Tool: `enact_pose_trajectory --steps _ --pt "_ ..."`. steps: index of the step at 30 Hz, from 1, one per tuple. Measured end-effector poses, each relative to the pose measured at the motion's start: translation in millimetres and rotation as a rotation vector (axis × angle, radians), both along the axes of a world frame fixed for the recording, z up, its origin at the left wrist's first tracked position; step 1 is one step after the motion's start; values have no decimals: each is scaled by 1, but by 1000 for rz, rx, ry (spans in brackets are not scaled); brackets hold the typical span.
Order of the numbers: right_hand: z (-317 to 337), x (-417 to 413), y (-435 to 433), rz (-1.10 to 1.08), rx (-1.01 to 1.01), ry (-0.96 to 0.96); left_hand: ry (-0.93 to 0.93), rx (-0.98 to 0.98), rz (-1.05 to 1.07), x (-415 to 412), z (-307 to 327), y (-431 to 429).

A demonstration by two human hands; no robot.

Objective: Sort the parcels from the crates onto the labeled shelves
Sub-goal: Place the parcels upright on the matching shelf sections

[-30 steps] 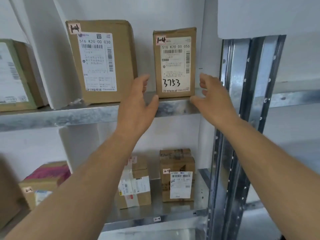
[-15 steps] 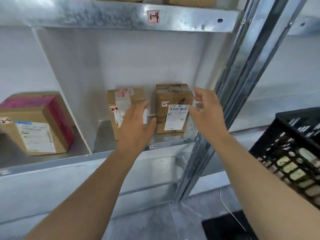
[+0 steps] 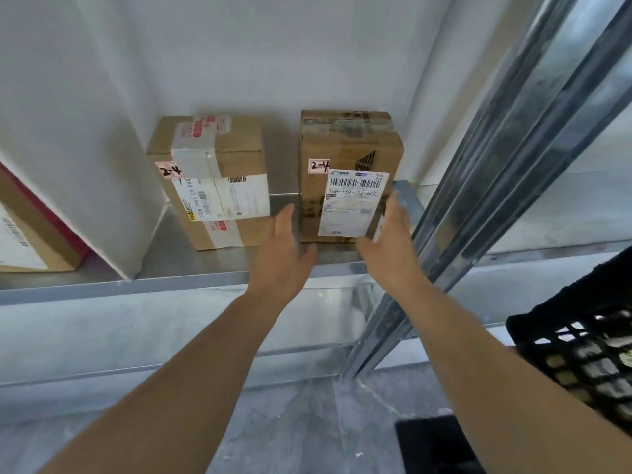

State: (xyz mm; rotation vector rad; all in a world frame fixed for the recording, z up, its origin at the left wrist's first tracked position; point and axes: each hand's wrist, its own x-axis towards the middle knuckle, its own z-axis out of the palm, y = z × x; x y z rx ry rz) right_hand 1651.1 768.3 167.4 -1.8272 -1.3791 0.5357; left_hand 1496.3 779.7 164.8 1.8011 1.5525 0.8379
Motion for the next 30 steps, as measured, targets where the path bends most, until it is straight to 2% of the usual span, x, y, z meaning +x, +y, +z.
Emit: enact_pose_trajectory --steps 7,12,20,27,30 --pt "-29 10 29 -11 109 157 -145 -23 101 22 -26 28" --pt "-41 12 24 -32 64 114 -220 -34 161 24 -34 26" --pt "-43 13 16 -41 27 59 -196 -11 159 24 -39 27" --pt "-39 7 6 -43 2 59 -262 -83 113 18 -37 17" --pt "-36 -1 -17 -83 -63 15 -214 -74 123 1 -32 -5"
